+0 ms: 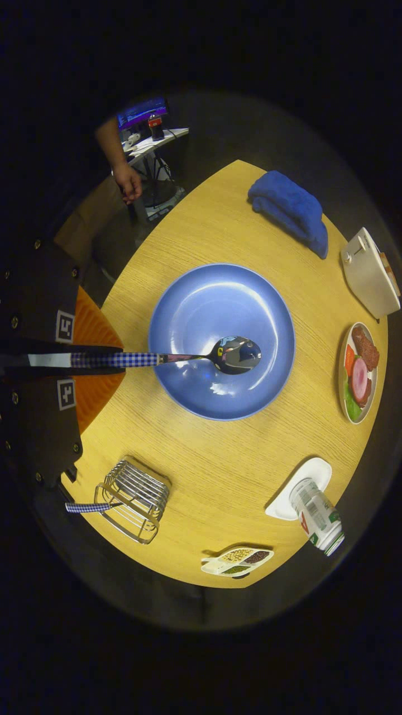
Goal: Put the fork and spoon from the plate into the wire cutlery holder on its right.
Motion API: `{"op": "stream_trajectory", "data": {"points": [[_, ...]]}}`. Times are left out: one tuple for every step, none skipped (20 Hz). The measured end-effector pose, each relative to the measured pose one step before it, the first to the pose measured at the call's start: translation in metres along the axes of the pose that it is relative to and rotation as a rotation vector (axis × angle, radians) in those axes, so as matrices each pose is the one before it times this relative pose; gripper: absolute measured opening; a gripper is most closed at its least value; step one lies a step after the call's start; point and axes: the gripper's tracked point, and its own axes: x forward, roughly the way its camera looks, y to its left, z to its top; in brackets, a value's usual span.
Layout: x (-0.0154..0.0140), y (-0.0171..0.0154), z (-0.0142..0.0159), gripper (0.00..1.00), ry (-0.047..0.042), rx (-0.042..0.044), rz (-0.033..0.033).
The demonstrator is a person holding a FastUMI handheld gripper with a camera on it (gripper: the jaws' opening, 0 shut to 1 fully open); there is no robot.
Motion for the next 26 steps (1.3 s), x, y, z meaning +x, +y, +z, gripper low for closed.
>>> {"op": "stream_trajectory", "data": {"points": [[-0.00331,-0.00627,-0.00572,0.09,0.00549,0.00500,-0.00440],[-0.00233,-0.00594,-0.00727,0.09,0.00656,0.00898,-0.00461],[-0.00219,-0.00644,-0.00650,0.09,0.00581,0.01160,-0.00346],[-0.00257,-0.00574,-0.00795,0.09,0.00559,0.01562,-0.00035],[-0.00340,-0.00657,-0.00819,0.09,0.00981,0.01255,0.00094],[-0.00312,-0.00592,-0.00722,0.09,0.00551,0.00969,-0.00162],[-0.00399,-0.00792,-0.00487,0.09,-0.00394,0.00571,-0.01251],[-0.00311,-0.00844,-0.00269,0.09,-0.00983,0.00819,-0.01620],[-0.00288,-0.00657,-0.00485,0.09,0.00235,0.01279,-0.00514],[-0.00235,-0.00454,-0.00499,0.09,0.00151,0.01652,0.00139],[-0.00342,-0.00526,-0.00439,0.09,0.00173,0.01816,0.00014],[-0.00257,-0.00612,-0.00445,0.09,0.00288,0.01214,-0.00067],[-0.00352,-0.00682,-0.00362,0.09,0.00194,0.00902,-0.00483],[-0.00218,-0.00732,-0.00457,0.09,0.00063,0.01116,-0.00741],[-0.00237,-0.00715,-0.00321,0.09,-0.00078,0.01654,-0.00434],[-0.00078,-0.00605,-0.00309,0.09,0.00171,0.01601,0.00009],[-0.00214,-0.00458,-0.00355,0.09,0.00312,0.01598,0.00197],[-0.00133,-0.00517,-0.00276,0.09,0.00024,0.01721,0.00552],[-0.00240,-0.00472,-0.00234,0.09,0.00310,0.01249,0.00505],[-0.00205,-0.00556,-0.00274,0.09,0.00124,0.00701,-0.00140],[-0.00222,-0.00666,-0.00123,0.09,0.00260,0.00790,-0.00415],[-0.00006,-0.00593,-0.00106,0.09,0.00347,0.01297,-0.00108],[-0.00035,-0.00645,-0.00187,0.09,0.01084,0.01725,0.00192],[0.00171,-0.00522,-0.00165,0.09,0.01292,0.02017,0.00014],[0.00197,-0.00538,0.00094,0.09,0.01315,0.01736,0.00255],[0.00468,-0.00365,0.00199,0.09,0.01200,0.01807,0.00719]]}}
